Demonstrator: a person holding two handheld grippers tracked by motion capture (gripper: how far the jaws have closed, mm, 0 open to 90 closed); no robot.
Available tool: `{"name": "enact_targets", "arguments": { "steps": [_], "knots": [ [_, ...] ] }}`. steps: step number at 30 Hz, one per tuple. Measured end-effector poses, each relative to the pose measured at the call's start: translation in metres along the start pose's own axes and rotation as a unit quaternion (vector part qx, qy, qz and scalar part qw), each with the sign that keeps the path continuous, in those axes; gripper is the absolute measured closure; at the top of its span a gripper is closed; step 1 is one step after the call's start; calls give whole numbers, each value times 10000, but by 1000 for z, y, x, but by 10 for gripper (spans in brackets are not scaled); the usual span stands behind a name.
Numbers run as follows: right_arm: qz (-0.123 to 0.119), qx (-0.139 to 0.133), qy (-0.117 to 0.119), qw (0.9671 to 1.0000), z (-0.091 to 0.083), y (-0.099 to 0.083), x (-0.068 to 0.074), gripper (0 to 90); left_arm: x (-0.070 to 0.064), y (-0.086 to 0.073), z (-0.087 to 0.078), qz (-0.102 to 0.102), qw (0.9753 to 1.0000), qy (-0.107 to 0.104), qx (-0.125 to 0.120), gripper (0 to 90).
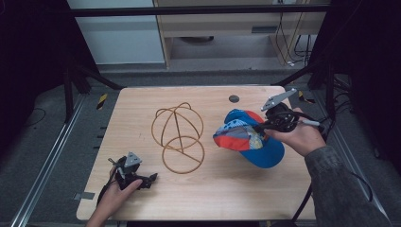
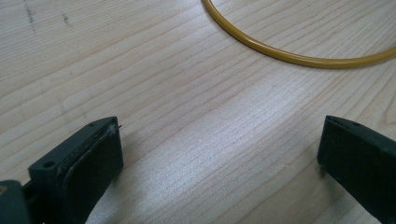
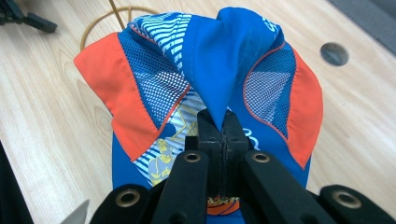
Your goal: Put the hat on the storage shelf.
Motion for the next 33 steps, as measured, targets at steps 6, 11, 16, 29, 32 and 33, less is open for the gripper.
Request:
{"name": "enact_targets", "arguments": {
  "steps": [6,11,16,29,32,33],
  "knots": [
    [-106,-209,-50,9997,-19,18,3,899,0,0,0,-34,10000,-2,-34,0],
    [-221,-322,-83,9992,-29,33,7,899,0,0,0,-27,10000,-3,-32,0],
    [-276,-452,-112,9985,-39,39,11,899,0,0,0,-8,10000,3,-31,0],
    [-540,-794,-173,9952,-68,64,26,900,0,0,0,-23,10000,0,-30,0],
    [-573,-865,-167,9945,-70,71,29,900,0,0,0,-22,10000,-4,-29,0],
    [-592,-886,-162,9942,-70,73,30,900,0,0,0,-23,10000,-1,-28,0]
  ]
}}
Point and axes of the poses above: each handheld gripper's, and its own axes: z roughly forward along the jaws, y roughly out of its top, x roughly to its left, the point moved 8 cm from there along z, roughly forward along the jaws, and after that the axes turned 3 degrees about y, right-handed, at the moved point
